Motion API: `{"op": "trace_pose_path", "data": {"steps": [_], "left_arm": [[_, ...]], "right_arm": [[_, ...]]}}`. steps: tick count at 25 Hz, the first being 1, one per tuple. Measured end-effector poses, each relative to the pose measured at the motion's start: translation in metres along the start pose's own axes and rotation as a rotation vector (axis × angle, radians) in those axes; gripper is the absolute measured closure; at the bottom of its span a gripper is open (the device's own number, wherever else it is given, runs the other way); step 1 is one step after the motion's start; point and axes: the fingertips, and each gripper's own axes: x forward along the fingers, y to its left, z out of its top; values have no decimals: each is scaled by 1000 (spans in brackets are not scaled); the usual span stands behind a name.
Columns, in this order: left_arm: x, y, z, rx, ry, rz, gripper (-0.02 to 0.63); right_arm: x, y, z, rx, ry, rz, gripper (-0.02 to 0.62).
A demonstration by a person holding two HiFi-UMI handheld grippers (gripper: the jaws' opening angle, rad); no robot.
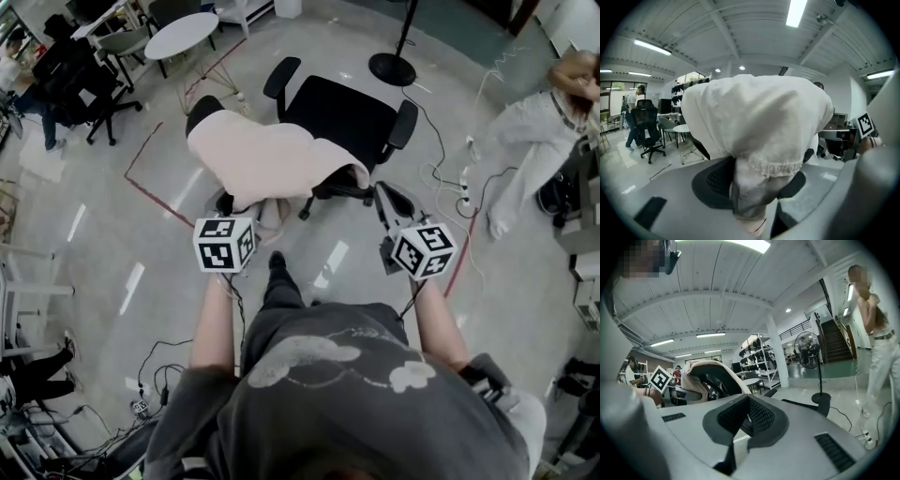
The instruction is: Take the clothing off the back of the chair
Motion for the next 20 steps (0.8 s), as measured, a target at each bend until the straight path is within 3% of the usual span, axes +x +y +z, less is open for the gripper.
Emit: {"op": "trace_pose_path", "data": {"steps": [3, 6, 20], "left_arm": [[-4, -9, -4, 20, 38, -46, 494], [-13, -13, -6, 37, 36, -35, 572], [-62, -13, -8, 13, 1, 56, 583]], "right_arm": [[4, 3, 4, -8, -7, 6, 603], [3, 7, 8, -10, -18, 16, 603], [-17, 16, -2, 20, -17, 64, 603]]}}
